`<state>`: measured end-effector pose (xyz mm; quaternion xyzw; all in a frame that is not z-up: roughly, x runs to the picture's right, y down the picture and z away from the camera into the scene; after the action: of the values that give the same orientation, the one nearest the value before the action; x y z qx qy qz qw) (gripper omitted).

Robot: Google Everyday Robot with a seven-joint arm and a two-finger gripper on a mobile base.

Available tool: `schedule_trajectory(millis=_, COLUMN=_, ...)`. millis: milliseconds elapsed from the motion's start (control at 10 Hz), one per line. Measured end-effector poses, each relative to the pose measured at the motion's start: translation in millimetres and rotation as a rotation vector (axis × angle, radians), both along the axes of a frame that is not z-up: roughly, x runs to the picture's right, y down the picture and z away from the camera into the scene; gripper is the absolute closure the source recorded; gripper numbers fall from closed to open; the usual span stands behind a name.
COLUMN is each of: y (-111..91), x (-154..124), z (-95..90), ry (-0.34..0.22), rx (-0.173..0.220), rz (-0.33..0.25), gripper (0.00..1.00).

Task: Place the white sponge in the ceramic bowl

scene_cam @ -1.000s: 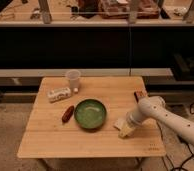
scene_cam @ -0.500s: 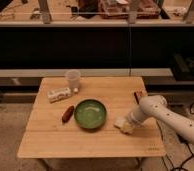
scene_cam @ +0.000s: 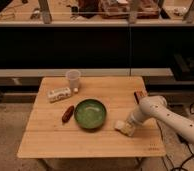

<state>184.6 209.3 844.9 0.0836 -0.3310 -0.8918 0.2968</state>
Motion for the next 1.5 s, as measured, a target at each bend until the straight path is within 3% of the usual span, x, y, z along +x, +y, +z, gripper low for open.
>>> schedule_trajectory(millis=400, y=-65, x=-10, z=-33.1, ry=-0.023, rx=0.017, rz=0.011, gripper=0.92)
schedule_trajectory(millis=600, y=-93, x=-30, z=-43.6, ry=-0.051, rx=0.027, rz=-0.005, gripper=0.92)
schedule_trajectory(millis=800, y=-99, x=-61, z=-44.6, ry=-0.049, rx=0.023, rz=-0.039, gripper=0.92)
schedule_trajectory(millis=1000, y=-105, x=-112, z=-43.6, ry=-0.052, rx=0.022, rz=-0.085, gripper=0.92)
schedule_trajectory(millis=1200, y=-112, x=-139, z=-45.2, ry=-0.060, rx=0.022, rz=-0.101, gripper=0.92)
schedule_trajectory(millis=1300, y=-112, x=-148, z=-43.0, ry=-0.061, rx=0.021, rz=-0.110, gripper=0.89)
schedule_trajectory(millis=1500, y=-101, x=-155, z=-26.3, ry=-0.066, rx=0.023, rz=-0.131, gripper=0.70)
